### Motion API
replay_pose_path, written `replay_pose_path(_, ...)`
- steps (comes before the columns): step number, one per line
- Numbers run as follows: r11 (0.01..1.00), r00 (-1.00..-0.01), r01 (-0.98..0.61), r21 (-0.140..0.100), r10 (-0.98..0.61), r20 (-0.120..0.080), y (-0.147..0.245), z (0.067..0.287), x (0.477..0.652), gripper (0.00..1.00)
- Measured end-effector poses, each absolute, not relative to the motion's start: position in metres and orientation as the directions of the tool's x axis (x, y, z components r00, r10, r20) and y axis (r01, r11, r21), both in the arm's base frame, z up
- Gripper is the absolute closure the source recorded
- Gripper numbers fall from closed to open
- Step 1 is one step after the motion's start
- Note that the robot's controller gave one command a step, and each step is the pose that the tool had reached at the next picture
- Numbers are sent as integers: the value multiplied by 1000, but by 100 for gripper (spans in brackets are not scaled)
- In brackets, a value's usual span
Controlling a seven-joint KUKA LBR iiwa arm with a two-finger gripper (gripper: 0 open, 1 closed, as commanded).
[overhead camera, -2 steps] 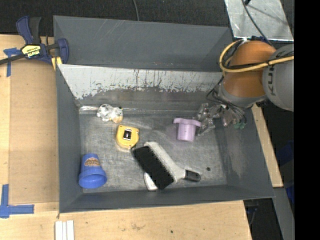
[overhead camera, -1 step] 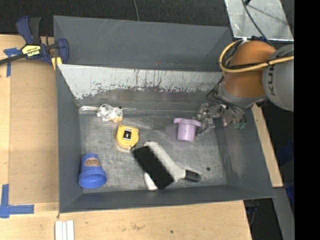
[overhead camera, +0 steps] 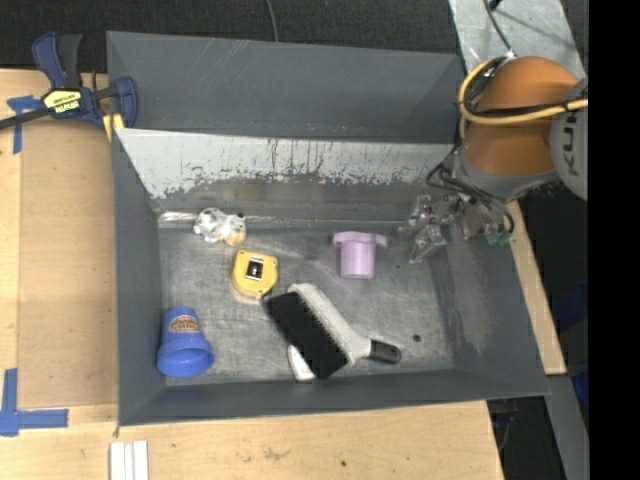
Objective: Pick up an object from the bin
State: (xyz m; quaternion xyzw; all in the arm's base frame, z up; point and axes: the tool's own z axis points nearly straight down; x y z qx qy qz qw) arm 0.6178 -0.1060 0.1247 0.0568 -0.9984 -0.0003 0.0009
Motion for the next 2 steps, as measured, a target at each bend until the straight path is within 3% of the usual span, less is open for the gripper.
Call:
replay_pose_path(1, 996, -996, -88, 0, -88, -2, -106, 194, 623, 100)
replay_pose_path(2, 999, -999, -37, 0, -37, -3, -91, 143, 628, 0)
